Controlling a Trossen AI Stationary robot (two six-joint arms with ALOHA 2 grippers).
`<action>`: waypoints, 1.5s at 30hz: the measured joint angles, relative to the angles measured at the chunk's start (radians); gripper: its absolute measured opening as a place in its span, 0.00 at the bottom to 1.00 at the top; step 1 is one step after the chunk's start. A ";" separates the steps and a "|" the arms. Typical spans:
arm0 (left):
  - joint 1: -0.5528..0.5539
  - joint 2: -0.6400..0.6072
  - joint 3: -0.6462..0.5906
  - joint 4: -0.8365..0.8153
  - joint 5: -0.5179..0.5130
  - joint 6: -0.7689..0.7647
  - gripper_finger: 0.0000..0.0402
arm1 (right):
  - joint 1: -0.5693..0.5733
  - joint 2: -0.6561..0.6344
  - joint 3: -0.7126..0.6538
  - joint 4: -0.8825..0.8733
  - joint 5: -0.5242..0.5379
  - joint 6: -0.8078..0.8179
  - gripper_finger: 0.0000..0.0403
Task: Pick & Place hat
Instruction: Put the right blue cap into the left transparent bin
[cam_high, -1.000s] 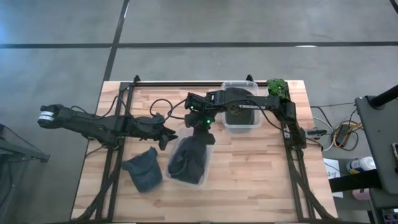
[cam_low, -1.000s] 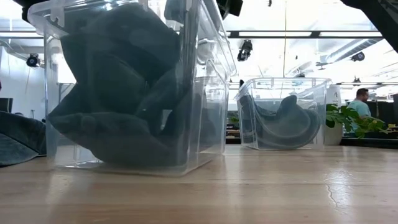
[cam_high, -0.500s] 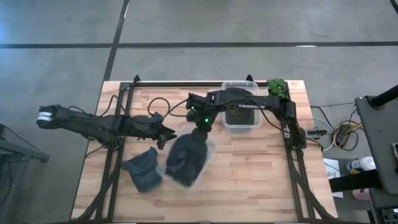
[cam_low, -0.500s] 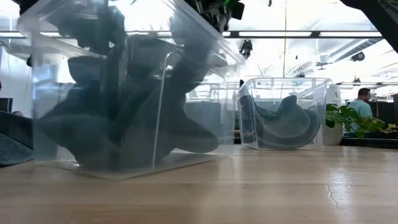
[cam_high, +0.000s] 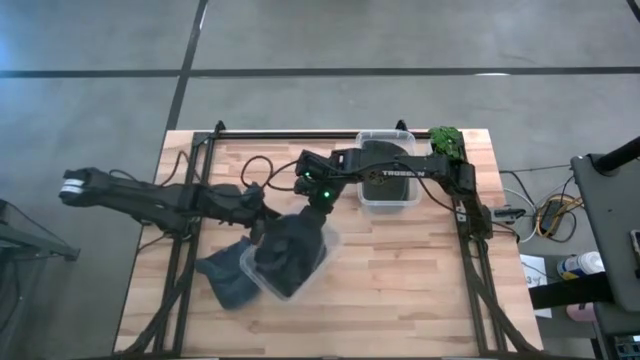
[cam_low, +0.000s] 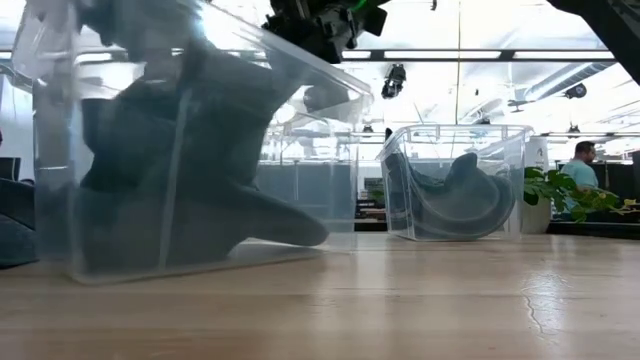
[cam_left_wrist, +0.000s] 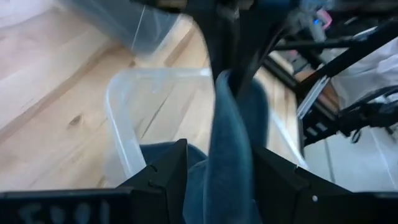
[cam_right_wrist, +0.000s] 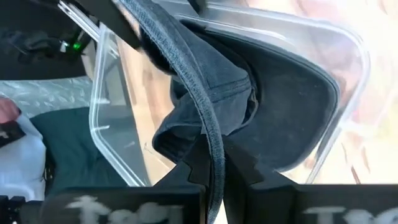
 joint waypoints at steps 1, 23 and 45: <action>0.000 0.012 0.000 0.000 0.000 0.001 0.38 | 0.000 0.000 0.000 0.012 0.001 0.000 0.03; 0.000 0.130 -0.001 0.112 0.000 0.032 0.38 | 0.019 0.006 -0.008 0.009 -0.028 -0.007 0.03; 0.000 0.234 0.021 0.162 0.003 0.042 0.38 | 0.045 -0.007 0.228 -0.338 0.443 -0.134 0.38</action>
